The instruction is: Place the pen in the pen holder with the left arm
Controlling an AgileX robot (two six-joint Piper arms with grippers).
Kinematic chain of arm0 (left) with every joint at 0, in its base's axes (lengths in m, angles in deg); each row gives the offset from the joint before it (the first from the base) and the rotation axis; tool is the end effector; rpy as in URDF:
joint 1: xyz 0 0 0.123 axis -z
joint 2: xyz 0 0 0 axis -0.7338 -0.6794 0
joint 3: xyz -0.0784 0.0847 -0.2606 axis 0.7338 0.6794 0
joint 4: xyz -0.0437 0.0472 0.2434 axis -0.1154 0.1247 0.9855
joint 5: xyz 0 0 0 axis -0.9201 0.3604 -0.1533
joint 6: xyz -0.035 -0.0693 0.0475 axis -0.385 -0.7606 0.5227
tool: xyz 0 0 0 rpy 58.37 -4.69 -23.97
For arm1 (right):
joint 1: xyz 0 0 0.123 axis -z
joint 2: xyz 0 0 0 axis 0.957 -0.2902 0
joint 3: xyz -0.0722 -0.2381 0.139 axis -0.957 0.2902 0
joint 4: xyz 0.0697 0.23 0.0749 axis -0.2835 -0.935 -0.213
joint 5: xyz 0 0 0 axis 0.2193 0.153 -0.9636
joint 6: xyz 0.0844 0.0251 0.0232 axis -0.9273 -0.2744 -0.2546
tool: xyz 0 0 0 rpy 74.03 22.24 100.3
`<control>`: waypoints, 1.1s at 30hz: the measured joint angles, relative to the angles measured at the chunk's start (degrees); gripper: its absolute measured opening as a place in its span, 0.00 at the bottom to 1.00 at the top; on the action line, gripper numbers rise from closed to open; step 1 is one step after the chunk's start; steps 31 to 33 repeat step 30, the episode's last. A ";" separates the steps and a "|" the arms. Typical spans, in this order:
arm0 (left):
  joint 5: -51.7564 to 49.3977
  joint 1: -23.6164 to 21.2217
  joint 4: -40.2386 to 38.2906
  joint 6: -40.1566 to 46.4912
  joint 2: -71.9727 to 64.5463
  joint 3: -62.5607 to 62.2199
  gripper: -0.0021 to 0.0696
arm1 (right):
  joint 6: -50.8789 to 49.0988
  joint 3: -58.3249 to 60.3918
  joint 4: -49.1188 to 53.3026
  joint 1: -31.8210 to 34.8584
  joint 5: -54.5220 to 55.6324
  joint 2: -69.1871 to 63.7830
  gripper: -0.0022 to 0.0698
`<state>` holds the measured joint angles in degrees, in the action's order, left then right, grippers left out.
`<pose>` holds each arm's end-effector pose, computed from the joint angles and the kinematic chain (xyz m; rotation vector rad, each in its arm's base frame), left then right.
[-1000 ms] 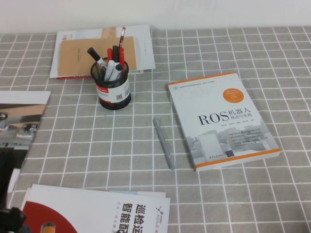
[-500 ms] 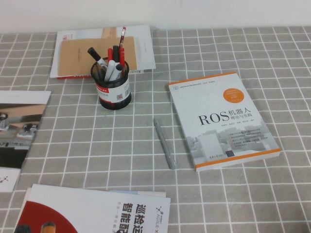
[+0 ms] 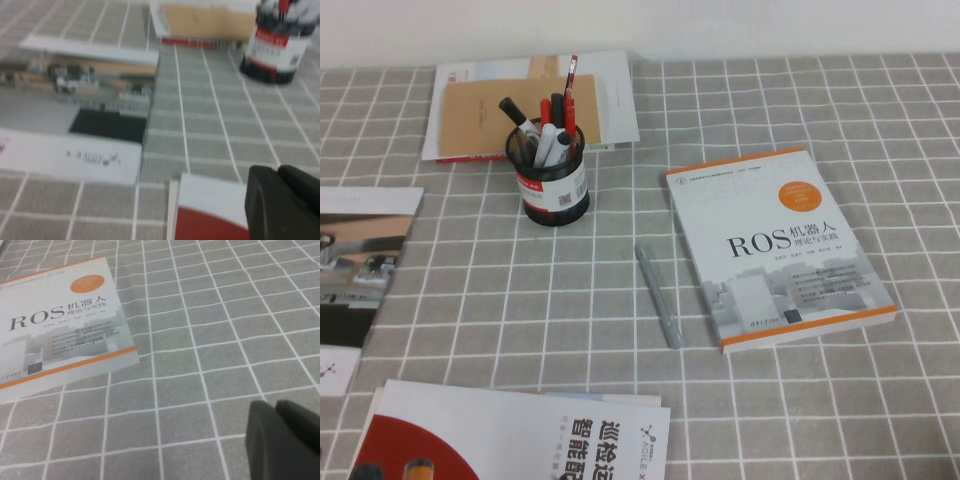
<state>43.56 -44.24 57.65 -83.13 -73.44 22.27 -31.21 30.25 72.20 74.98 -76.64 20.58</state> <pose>0.0537 -0.0062 0.1762 0.0028 1.8264 -0.1268 0.0539 0.0032 0.1697 0.1772 1.8935 0.1592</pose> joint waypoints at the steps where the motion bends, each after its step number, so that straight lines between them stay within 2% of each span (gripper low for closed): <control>1: -1.44 0.00 0.00 0.03 0.00 0.00 0.03 | 0.00 0.00 0.00 0.00 0.00 0.00 0.01; 9: -3.22 0.00 0.00 2.52 0.03 0.00 0.03 | 0.00 0.00 0.00 0.00 0.00 0.00 0.01; 33: -3.32 0.00 0.00 2.54 0.13 0.00 0.03 | 0.00 0.00 0.00 0.00 0.00 0.00 0.01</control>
